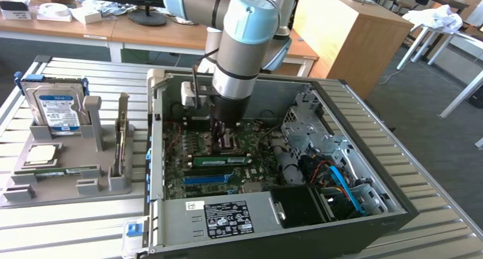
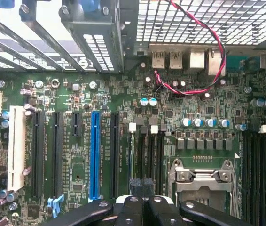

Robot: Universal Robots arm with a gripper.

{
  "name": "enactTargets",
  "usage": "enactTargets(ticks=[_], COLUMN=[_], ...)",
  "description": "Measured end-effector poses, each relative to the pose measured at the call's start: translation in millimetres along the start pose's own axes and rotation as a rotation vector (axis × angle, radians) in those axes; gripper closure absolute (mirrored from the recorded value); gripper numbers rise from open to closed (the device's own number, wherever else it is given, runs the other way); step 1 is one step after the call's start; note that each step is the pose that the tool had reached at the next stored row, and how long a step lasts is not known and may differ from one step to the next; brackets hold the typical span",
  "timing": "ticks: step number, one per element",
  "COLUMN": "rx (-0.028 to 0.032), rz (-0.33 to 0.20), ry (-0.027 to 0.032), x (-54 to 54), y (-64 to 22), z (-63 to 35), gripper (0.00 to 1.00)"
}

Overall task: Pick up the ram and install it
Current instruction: 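Press down the ram until it locks into place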

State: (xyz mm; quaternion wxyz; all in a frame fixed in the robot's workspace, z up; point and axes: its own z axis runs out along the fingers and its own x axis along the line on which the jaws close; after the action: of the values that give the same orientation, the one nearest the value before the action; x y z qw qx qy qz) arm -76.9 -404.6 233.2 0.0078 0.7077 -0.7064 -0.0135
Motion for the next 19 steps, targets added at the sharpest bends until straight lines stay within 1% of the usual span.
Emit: enactTargets(ticks=[19], rx=[0.0], rz=[0.0], ry=[0.0], x=[3.1], y=[3.5], z=[0.1], gripper=[0.9])
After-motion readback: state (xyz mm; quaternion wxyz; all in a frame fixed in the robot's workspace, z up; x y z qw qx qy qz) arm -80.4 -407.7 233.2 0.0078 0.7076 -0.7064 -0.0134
